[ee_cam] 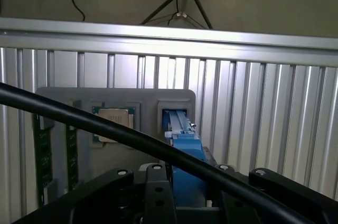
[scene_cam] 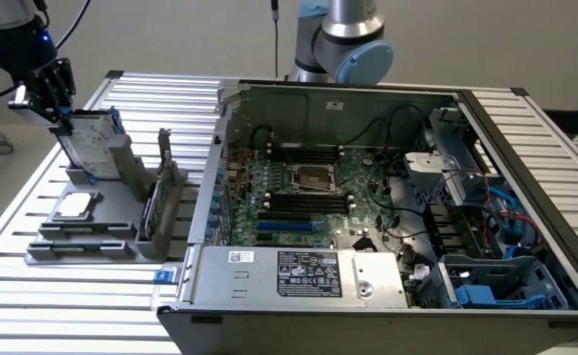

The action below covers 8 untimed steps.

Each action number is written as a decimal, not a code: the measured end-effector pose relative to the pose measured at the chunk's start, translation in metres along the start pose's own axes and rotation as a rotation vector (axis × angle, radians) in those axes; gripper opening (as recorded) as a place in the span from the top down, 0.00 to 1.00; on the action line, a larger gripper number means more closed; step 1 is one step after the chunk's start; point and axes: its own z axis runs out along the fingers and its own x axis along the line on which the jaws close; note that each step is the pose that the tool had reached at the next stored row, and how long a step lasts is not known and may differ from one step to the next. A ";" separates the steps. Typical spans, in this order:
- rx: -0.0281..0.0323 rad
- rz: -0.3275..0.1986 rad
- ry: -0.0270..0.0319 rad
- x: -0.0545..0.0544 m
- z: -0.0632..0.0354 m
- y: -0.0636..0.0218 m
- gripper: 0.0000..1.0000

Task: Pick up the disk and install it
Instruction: 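Pick up the disk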

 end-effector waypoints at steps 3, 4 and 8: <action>-0.0024 0.000 -0.0037 0.001 -0.0001 -0.0003 0.67; -0.0035 0.000 -0.0057 0.001 -0.0001 -0.0003 0.67; -0.0077 0.002 -0.0156 0.003 -0.0001 -0.0002 0.67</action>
